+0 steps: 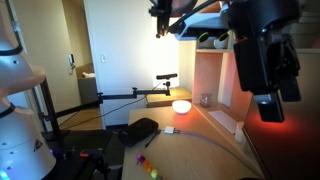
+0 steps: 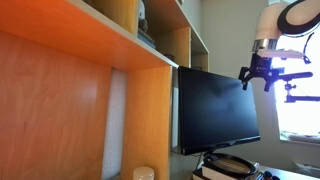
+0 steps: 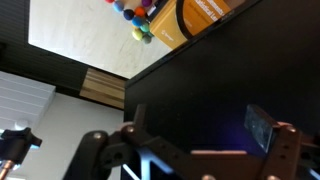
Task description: Pick the string of beads and place it over the computer
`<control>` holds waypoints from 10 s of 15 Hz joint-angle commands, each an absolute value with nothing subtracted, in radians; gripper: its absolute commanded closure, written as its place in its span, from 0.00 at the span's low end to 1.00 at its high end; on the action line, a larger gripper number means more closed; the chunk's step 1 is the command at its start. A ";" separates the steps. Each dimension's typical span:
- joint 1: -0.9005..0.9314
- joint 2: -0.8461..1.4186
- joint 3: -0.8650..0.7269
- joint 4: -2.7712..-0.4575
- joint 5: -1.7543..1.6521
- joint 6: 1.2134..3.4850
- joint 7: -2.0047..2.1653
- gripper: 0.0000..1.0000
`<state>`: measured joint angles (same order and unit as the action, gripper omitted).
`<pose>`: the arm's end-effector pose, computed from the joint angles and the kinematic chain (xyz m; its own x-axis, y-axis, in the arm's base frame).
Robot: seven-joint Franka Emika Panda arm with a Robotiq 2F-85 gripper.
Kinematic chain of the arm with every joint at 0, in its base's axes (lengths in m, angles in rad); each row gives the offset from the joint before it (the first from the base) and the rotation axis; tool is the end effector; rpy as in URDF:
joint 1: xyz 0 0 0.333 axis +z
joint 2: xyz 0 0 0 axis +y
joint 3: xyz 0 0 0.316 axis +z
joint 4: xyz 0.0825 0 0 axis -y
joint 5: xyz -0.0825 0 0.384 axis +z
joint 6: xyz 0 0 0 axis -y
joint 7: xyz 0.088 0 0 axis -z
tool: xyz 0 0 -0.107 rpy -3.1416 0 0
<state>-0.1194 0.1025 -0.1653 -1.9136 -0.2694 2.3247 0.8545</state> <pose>0.5877 -0.1739 0.4742 0.5080 -0.7744 0.3771 -0.8258 -0.5624 -0.0425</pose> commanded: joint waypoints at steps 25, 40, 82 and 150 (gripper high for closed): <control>-0.006 0.202 -0.177 -1.947 -0.521 2.258 0.987 0.00; -0.047 0.072 -0.185 -2.345 -1.017 2.603 1.404 0.00; 0.135 0.226 -0.429 -2.458 -1.257 3.028 1.322 0.00; 0.003 0.617 0.028 -2.374 0.194 3.462 0.322 0.00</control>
